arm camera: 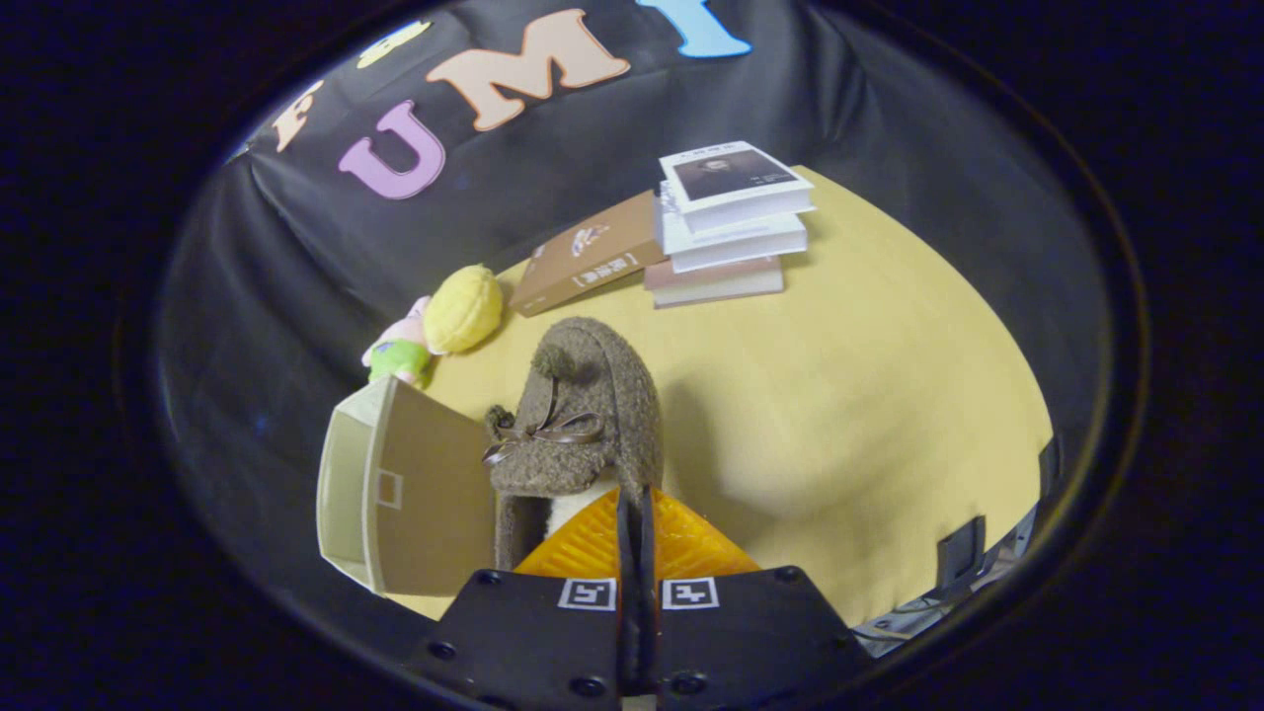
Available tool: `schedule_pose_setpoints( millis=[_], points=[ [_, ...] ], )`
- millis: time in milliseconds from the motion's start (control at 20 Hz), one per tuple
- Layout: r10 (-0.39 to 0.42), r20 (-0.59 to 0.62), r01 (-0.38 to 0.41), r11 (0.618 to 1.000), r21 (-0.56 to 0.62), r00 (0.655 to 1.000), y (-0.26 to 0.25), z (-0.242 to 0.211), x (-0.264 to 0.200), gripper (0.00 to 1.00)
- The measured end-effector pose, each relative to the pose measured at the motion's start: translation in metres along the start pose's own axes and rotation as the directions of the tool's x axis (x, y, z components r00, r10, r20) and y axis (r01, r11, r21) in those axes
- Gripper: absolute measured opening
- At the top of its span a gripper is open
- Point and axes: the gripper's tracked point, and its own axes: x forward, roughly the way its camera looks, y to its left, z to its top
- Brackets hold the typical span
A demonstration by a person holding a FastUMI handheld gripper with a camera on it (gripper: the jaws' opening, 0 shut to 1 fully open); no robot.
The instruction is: Open the storage box then place both shoes into the box .Put the left shoe in first, then the right shoe, with the right side of both shoes facing outward in a uniform manner.
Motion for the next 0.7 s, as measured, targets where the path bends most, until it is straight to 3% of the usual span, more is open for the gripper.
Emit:
schedule_pose_setpoints(
  millis=[700],
  points=[
    [0.179,0.038,-0.175,0.98,-0.098,0.983,0.203,-0.006,-0.022,0.03]
  ],
)
